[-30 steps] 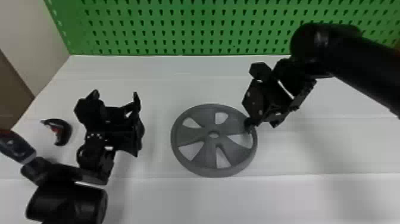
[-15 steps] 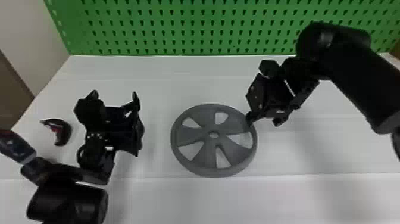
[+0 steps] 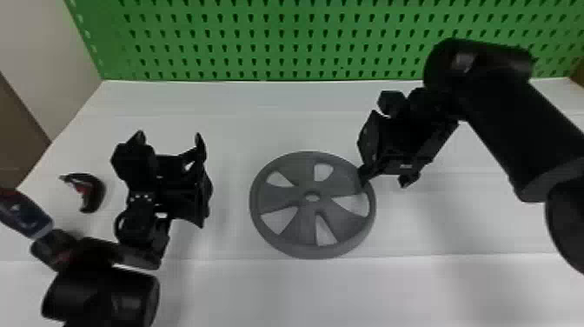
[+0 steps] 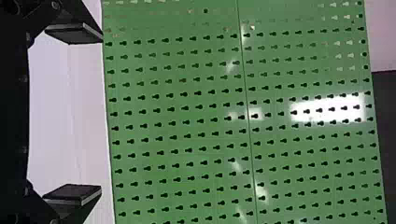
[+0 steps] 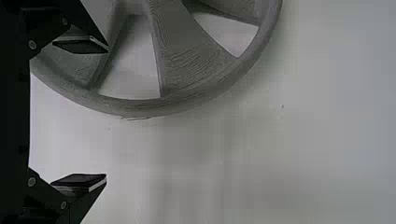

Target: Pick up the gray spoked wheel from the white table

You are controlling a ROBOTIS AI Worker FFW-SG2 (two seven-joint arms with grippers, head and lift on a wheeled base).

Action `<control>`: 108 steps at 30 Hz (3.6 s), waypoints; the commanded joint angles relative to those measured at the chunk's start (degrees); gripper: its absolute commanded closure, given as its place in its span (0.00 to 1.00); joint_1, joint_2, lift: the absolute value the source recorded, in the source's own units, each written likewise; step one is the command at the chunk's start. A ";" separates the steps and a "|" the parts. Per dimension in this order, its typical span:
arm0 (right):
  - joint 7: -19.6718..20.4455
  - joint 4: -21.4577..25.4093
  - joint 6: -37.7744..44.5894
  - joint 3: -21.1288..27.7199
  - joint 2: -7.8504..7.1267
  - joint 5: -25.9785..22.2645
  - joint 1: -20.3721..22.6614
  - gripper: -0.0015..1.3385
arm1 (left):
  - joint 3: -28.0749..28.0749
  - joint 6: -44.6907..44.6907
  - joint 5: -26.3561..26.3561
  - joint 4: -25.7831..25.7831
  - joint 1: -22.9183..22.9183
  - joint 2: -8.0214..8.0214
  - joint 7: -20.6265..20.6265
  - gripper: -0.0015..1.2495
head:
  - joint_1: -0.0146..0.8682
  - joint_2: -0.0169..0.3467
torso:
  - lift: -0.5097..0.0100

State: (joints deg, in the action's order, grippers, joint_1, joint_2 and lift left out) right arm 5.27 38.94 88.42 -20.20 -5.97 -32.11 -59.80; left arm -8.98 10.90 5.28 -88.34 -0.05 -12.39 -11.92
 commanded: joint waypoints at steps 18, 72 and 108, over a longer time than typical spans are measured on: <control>0.00 0.00 1.05 17.74 5.97 15.77 3.20 0.22 | -0.95 0.00 -0.01 0.09 -0.91 0.00 -0.20 0.12 | 0.93 0.17 | 0.79; 21.97 7.29 -0.27 13.26 6.02 -0.32 5.57 0.22 | -2.01 0.00 0.43 0.97 -1.18 0.00 -0.38 0.12 | 0.93 0.17 | 0.79; 22.41 3.51 -3.87 13.43 6.02 -4.01 7.42 0.22 | -2.18 0.00 0.78 1.15 -1.71 0.09 -0.47 0.12 | 0.93 0.17 | 0.79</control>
State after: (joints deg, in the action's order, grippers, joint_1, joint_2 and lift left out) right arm 27.69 42.41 85.58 -7.00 0.00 -35.54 -53.07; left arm -11.16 10.90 6.04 -87.19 -1.67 -12.30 -12.39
